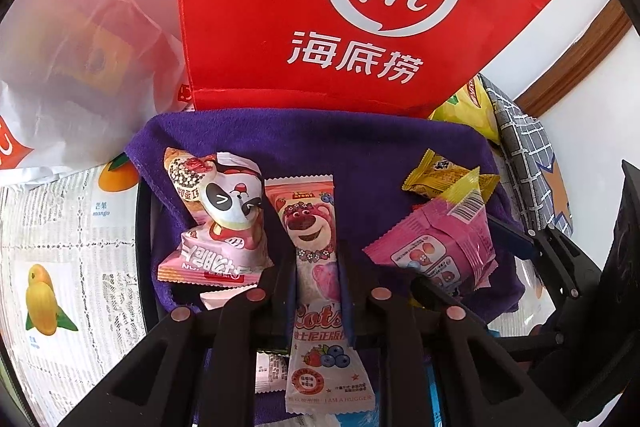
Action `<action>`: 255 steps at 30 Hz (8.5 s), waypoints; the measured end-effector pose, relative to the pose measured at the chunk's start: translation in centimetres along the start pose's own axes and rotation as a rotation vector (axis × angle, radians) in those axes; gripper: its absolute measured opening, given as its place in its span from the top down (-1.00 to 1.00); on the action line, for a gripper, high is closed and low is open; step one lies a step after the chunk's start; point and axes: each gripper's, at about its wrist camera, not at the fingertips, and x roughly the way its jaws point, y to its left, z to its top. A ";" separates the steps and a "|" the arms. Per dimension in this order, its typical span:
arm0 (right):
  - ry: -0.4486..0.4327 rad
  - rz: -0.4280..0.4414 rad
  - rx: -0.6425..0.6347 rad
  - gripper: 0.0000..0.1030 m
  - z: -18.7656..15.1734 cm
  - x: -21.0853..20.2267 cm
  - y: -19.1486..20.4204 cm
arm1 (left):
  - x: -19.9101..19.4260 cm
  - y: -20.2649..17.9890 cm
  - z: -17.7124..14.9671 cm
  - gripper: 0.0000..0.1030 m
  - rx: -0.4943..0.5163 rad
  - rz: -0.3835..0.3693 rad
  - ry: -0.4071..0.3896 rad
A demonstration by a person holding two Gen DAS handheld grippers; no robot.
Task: Organize snacks
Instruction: 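Release the pink bag onto the towel with the right gripper while the left releases the candy stick, then raise both grippers off the towel and move toward the snacks beside the tissue box, then grasp the blue snack packet on the sheet with the right gripper, then grasp the red-and-white strawberry snack bag with the left gripper while the right holds the blue packet, then carry both packets past the tissue box to above the purple towel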
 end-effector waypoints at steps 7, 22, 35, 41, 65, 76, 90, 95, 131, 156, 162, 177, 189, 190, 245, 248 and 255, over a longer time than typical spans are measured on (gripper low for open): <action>-0.024 0.013 0.001 -0.56 0.2 -1.6 0.2 | -0.2 0.0 0.0 0.62 -0.009 0.003 0.005; -0.177 -0.085 0.064 -0.59 -0.2 -9.3 -0.2 | -3.3 -3.4 -0.6 0.02 0.077 0.003 -0.045; -0.194 -0.211 0.182 -0.59 -5.6 -16.6 -0.7 | -8.1 -7.3 -2.3 -0.25 0.157 -0.017 -0.125; -0.199 -0.212 0.236 -0.59 -8.6 -19.3 -1.0 | -10.0 -8.7 -4.2 -0.33 0.178 0.001 -0.141; -0.172 -0.111 0.233 -0.59 -17.6 -20.7 2.5 | -13.3 -6.8 -16.9 -0.33 0.115 0.096 -0.115; 0.029 0.016 0.135 -0.41 -21.3 -12.6 7.7 | -12.2 -1.7 -21.9 -0.33 -0.013 0.125 -0.082; 0.037 -0.023 0.122 0.09 -23.2 -9.7 7.9 | -9.9 -0.3 -24.2 -0.33 -0.041 0.096 -0.048; 0.028 -0.021 0.144 0.10 -23.2 -10.1 6.3 | -8.6 -1.4 -24.0 -0.33 -0.017 0.083 -0.024; -0.027 -0.063 0.208 0.10 -23.7 -11.8 0.8 | -3.1 -7.8 -23.3 0.28 0.086 0.109 0.027; -0.076 -0.090 0.199 0.10 -22.0 -13.9 1.2 | -6.3 -7.1 -23.5 0.41 0.099 0.060 -0.014; -0.103 -0.097 0.181 0.10 -21.0 -14.8 1.5 | -7.7 -6.9 -23.2 0.41 0.097 0.050 -0.037; -0.213 -0.112 0.155 0.10 -16.6 -18.1 0.3 | -11.9 -7.3 -19.6 0.41 0.101 0.020 -0.140; -0.269 -0.101 0.114 0.10 -12.3 -19.6 -0.1 | -14.2 -6.3 -16.6 0.41 0.078 0.019 -0.215; -0.276 -0.105 0.109 0.10 -11.8 -19.7 -0.1 | -14.4 -6.1 -16.4 0.41 0.074 0.021 -0.219; -0.340 -0.067 0.147 0.10 -0.3 -14.4 -2.8 | -12.8 -1.9 -4.4 0.41 0.057 0.041 -0.276; -0.335 -0.069 0.150 0.10 -0.2 -13.9 -2.9 | -12.5 -1.8 -4.1 0.41 0.056 0.035 -0.277; -0.325 -0.068 0.156 0.10 0.5 -12.7 -3.4 | -11.4 -1.4 -3.1 0.41 0.048 0.024 -0.265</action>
